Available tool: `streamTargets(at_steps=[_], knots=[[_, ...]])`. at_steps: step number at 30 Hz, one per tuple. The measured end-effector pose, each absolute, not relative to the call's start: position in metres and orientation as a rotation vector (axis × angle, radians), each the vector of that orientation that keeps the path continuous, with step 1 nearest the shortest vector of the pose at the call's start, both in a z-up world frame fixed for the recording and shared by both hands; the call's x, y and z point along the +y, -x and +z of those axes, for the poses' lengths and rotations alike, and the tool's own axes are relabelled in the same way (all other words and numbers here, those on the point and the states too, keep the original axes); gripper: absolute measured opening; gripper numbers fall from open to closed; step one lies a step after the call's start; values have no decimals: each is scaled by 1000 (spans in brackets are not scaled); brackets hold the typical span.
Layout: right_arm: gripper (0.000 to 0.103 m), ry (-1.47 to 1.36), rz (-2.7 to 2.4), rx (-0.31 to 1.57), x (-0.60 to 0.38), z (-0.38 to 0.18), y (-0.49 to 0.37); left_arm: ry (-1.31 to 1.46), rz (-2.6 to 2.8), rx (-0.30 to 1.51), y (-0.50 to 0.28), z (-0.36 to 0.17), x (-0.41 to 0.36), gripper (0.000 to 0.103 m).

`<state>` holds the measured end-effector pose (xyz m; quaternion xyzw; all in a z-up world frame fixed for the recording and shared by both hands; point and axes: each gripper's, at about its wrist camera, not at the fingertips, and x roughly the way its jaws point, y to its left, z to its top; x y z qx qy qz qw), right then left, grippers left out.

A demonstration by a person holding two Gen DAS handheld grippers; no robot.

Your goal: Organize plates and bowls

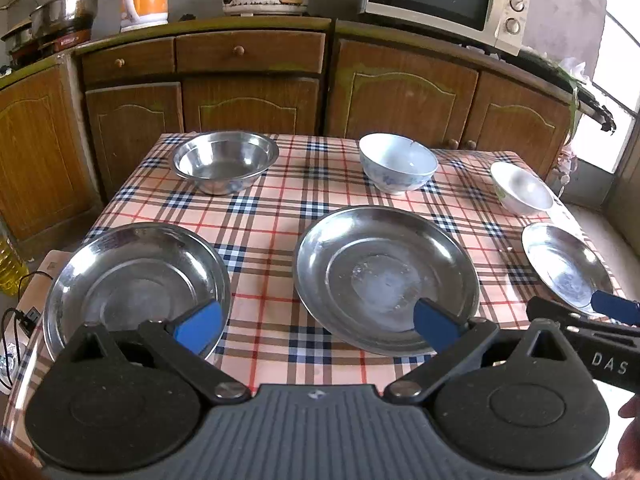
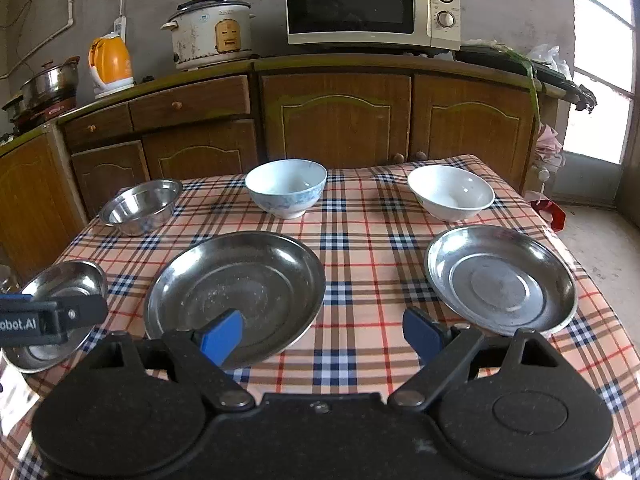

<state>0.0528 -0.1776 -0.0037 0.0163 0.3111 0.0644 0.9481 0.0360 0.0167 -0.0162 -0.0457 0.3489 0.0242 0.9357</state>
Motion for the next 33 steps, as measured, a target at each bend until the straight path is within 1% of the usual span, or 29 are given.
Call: streamTargets(at_steps=[18, 25, 33], knots=[[103, -37, 140, 677, -175, -23, -81, 85, 54, 749, -65, -30, 21, 103], [103, -34, 140, 700, -175, -32, -94, 75, 24, 713, -72, -34, 18, 103], [103, -34, 146, 720, -175, -42, -114, 66, 22, 753, -92, -44, 21, 103]])
